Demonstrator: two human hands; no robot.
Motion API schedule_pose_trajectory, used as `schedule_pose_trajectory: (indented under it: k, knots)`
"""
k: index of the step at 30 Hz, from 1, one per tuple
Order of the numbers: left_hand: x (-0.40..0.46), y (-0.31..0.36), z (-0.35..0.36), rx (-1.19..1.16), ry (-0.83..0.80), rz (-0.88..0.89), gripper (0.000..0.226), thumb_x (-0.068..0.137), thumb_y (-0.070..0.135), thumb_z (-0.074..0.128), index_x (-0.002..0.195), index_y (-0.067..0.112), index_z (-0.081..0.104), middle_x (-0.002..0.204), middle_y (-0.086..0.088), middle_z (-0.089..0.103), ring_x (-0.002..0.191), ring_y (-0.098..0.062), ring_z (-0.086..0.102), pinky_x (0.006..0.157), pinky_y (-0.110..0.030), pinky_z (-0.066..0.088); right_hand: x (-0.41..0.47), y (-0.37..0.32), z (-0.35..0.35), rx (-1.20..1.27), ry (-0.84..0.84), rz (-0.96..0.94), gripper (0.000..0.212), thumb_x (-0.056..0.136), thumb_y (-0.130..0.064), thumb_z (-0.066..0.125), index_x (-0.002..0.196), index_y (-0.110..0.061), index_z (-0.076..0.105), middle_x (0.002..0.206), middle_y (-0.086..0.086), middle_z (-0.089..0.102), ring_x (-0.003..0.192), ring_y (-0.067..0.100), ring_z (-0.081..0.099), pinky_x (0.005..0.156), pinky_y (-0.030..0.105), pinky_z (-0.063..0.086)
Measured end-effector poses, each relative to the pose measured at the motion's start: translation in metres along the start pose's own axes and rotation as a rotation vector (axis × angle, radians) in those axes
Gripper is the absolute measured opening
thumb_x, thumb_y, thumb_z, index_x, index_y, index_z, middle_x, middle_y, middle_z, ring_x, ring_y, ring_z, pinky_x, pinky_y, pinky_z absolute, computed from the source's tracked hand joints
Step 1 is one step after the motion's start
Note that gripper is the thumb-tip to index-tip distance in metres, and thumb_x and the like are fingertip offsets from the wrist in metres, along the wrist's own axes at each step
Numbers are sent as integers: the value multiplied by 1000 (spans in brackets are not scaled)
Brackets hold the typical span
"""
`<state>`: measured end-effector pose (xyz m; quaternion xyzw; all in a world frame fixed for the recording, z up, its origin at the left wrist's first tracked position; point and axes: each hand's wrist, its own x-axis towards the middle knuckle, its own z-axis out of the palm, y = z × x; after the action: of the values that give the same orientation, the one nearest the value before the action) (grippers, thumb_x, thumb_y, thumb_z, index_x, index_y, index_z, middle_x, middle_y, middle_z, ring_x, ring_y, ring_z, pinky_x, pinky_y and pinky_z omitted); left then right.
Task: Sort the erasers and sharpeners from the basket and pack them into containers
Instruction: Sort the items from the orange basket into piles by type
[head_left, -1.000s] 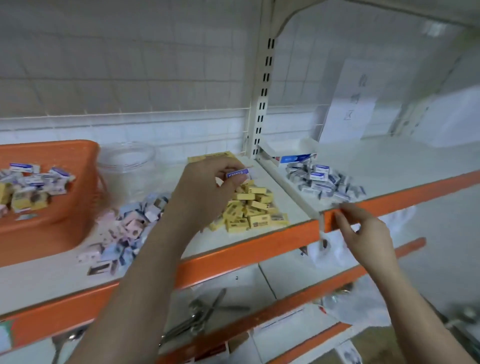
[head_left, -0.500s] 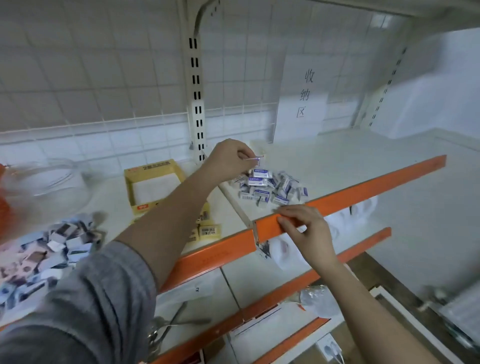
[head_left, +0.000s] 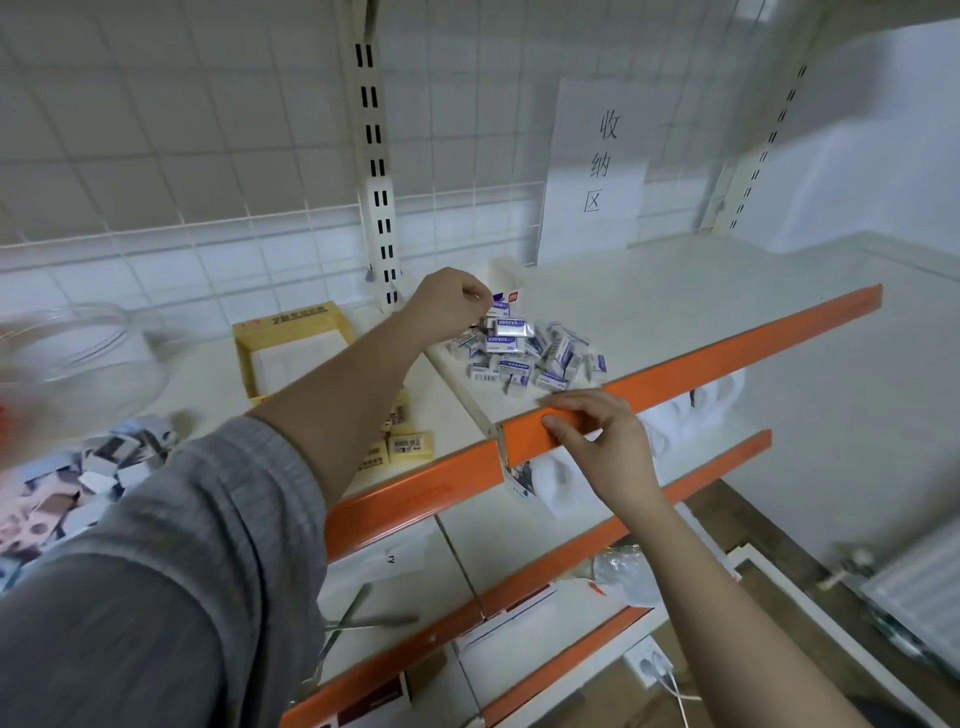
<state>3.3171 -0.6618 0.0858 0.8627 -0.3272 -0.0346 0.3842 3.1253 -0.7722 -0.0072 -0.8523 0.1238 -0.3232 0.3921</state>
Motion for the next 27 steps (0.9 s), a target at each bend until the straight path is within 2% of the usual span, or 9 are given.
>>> schedule_pose_trajectory:
  k: [2,4,8,11,14,18,22,25,27]
  knots:
    - [-8,-2,-10,25,-1,18,19,91,19,56,103,11,69,107,-2,67,86,-11,58,54,-1,38,2,-6,-1,-16,-23,53,17,81,-15,73,97,-21,72,99,-7,66,98,12,55,81,16,44]
    - [-20,-2,-25,30,-4,25,19,92,17,55,101,11,70,107,-2,68,88,-11,59,64,-10,41,5,-15,-1,-52,-45,125,16,82,-14,71,97,-18,74,102,-3,69,94,13,61,81,21,47]
    - [-70,-2,-72,-23,87,61,18,93,18,54,100,16,70,100,6,66,82,-3,56,61,-4,38,6,-52,6,-163,66,179,17,86,-12,61,97,-15,74,95,-1,72,79,10,62,62,6,39]
    - [-132,-20,-120,-84,224,115,14,92,19,57,94,24,70,84,17,64,73,9,56,61,0,38,5,-103,28,-123,178,64,15,86,-10,60,92,-11,74,84,-4,69,77,7,60,64,-1,36]
    - [-187,-50,-174,48,296,159,13,90,18,59,91,27,69,80,24,61,71,21,53,63,3,35,2,-162,67,-22,201,-39,14,86,-10,61,91,-15,73,75,-14,64,69,-3,59,65,0,37]
    - [-245,-113,-249,196,427,95,14,88,14,60,91,22,71,74,28,56,66,22,51,64,1,37,-9,-237,141,107,143,-124,14,87,-13,61,90,-21,72,75,-20,63,74,-4,61,66,4,42]
    - [-301,-188,-315,364,445,-11,14,87,14,61,93,21,71,78,10,66,64,7,53,61,-5,37,-20,-308,221,211,31,-170,14,87,-15,62,89,-27,69,76,-21,64,73,-1,62,69,12,47]
    - [-333,-229,-349,395,515,-82,16,86,12,62,97,19,71,83,9,61,69,-5,53,68,-20,37,-20,-354,273,195,-97,-245,13,86,-14,62,86,-22,72,77,-9,70,72,8,63,72,24,51]
    - [-348,-246,-360,361,567,-97,17,86,11,62,97,21,70,83,11,61,70,0,53,69,-21,38,-12,-380,305,114,-219,-314,13,85,-13,62,88,-18,73,77,-2,70,72,14,63,72,26,49]
